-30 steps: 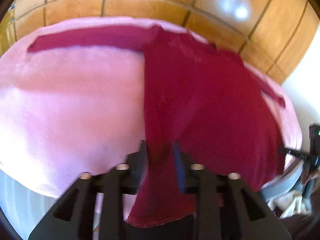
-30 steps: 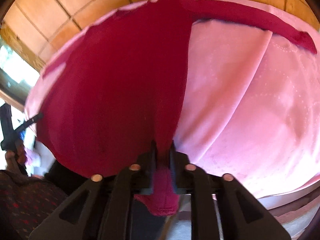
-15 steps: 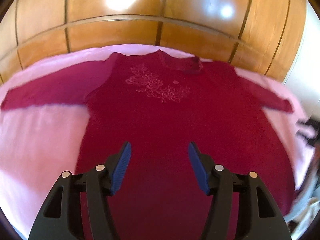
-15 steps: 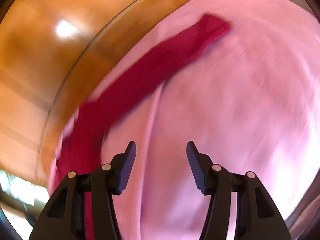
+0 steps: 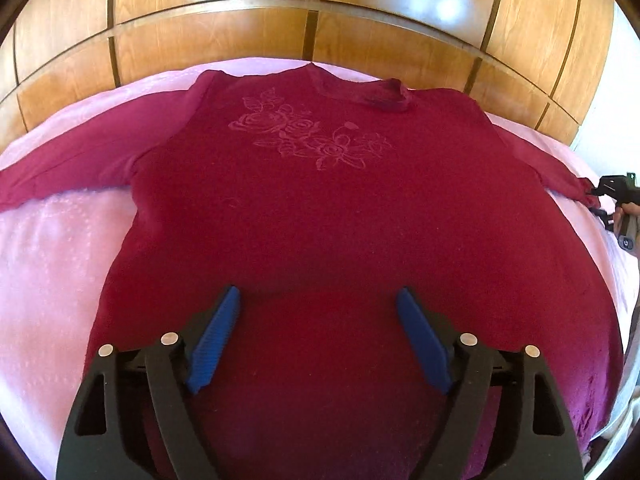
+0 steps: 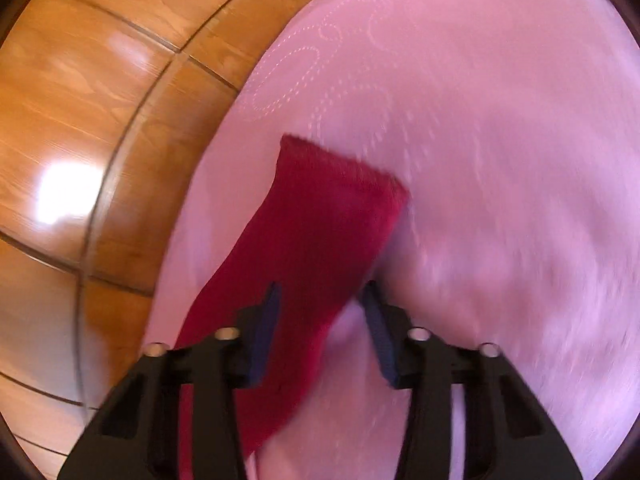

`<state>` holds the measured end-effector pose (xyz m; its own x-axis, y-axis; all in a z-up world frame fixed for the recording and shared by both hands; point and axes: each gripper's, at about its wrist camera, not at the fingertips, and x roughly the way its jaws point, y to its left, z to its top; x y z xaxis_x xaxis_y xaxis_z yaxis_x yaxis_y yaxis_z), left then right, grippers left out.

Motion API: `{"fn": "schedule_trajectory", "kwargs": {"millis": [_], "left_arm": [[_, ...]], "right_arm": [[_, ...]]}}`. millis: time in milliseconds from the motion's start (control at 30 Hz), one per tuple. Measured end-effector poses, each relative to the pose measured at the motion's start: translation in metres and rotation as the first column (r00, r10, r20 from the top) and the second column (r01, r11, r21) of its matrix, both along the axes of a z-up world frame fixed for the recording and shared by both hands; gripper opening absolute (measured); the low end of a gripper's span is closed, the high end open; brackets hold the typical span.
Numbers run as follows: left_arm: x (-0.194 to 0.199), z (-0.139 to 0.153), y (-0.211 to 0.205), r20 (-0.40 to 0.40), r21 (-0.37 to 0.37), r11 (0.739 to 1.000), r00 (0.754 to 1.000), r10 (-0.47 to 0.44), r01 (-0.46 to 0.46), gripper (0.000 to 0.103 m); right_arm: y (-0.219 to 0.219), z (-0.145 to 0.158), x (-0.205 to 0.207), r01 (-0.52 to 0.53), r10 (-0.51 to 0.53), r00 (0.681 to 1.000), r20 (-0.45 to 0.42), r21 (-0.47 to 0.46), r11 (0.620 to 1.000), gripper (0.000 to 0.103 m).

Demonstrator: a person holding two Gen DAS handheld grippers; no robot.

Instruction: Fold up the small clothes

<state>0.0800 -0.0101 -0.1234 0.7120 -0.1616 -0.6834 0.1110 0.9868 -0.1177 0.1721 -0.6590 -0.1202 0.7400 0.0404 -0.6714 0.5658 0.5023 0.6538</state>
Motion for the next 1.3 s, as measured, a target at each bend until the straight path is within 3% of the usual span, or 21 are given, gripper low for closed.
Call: {"fn": "schedule_trajectory", "kwargs": {"millis": [67, 133, 267, 367, 500, 600, 700, 800, 900, 1033, 1100, 1133, 1167, 1200, 1233, 1300], "left_arm": [[0.001, 0.000, 0.000, 0.003, -0.003, 1.000, 1.000, 0.001, -0.001, 0.080], [-0.001, -0.001, 0.000, 0.006, -0.001, 1.000, 1.000, 0.002, -0.002, 0.081], [-0.003, -0.001, 0.000, 0.011, -0.012, 1.000, 1.000, 0.000, 0.000, 0.081], [-0.004, -0.001, 0.001, 0.019, -0.022, 1.000, 1.000, 0.000, 0.001, 0.081], [-0.006, -0.002, 0.002, 0.027, -0.033, 0.999, 1.000, -0.002, 0.003, 0.081], [-0.007, -0.002, 0.002, 0.030, -0.039, 0.999, 1.000, -0.004, 0.005, 0.081], [-0.008, -0.002, 0.003, 0.033, -0.049, 0.999, 0.999, -0.005, 0.007, 0.081], [-0.008, -0.002, 0.004, 0.036, -0.060, 0.998, 0.999, -0.007, 0.010, 0.081], [-0.009, -0.002, 0.005, 0.040, -0.066, 0.998, 0.999, -0.008, 0.011, 0.081], [-0.010, -0.002, 0.008, 0.044, -0.083, 0.996, 0.999, -0.012, 0.016, 0.081], [-0.008, 0.000, 0.009, 0.033, -0.089, 0.996, 0.999, -0.015, 0.018, 0.081], [-0.007, 0.002, 0.011, 0.023, -0.100, 0.995, 1.000, -0.016, 0.018, 0.081], [-0.006, 0.003, 0.012, 0.015, -0.113, 0.994, 1.000, -0.015, 0.017, 0.081], [-0.004, 0.005, 0.015, 0.004, -0.132, 0.991, 1.000, -0.014, 0.014, 0.077], [-0.003, 0.009, 0.019, -0.011, -0.158, 0.987, 1.000, 0.000, -0.001, 0.074], [0.004, 0.020, 0.030, -0.026, -0.232, 0.973, 1.000, 0.008, -0.014, 0.066]], "right_arm": [[0.007, 0.016, 0.003, -0.022, 0.018, 0.999, -0.038, -0.093, 0.995, 0.007], [0.010, 0.041, -0.006, -0.017, 0.014, 1.000, -0.020, -0.187, 0.982, 0.007], [0.008, 0.083, -0.020, 0.052, -0.050, 0.999, 0.014, -0.289, 0.956, 0.006], [0.028, 0.109, -0.015, -0.009, 0.026, 0.998, 0.049, -0.323, 0.946, 0.006], [0.085, 0.138, -0.012, -0.144, 0.201, 0.970, 0.136, -0.343, 0.928, 0.006], [0.152, 0.157, 0.003, -0.291, 0.374, 0.908, 0.187, -0.360, 0.886, 0.006], [0.232, 0.166, 0.021, -0.443, 0.541, 0.815, 0.207, -0.379, 0.813, 0.006], [0.321, 0.162, 0.032, -0.581, 0.682, 0.703, 0.202, -0.391, 0.714, 0.006], [0.385, 0.153, 0.042, -0.675, 0.765, 0.614, 0.195, -0.372, 0.637, 0.006], [0.473, 0.138, 0.043, -0.795, 0.867, 0.465, 0.179, -0.348, 0.497, 0.006], [0.505, 0.132, 0.042, -0.835, 0.903, 0.393, 0.172, -0.344, 0.429, 0.013], [0.511, 0.131, 0.038, -0.843, 0.911, 0.375, 0.172, -0.345, 0.412, 0.021], [0.517, 0.133, 0.036, -0.850, 0.917, 0.354, 0.184, -0.344, 0.398, 0.047], [0.518, 0.135, 0.029, -0.852, 0.918, 0.343, 0.201, -0.346, 0.394, 0.053], [0.514, 0.138, 0.021, -0.849, 0.916, 0.335, 0.220, -0.351, 0.395, 0.053], [0.498, 0.139, 0.010, -0.837, 0.904, 0.347, 0.250, -0.351, 0.419, 0.058]]}}
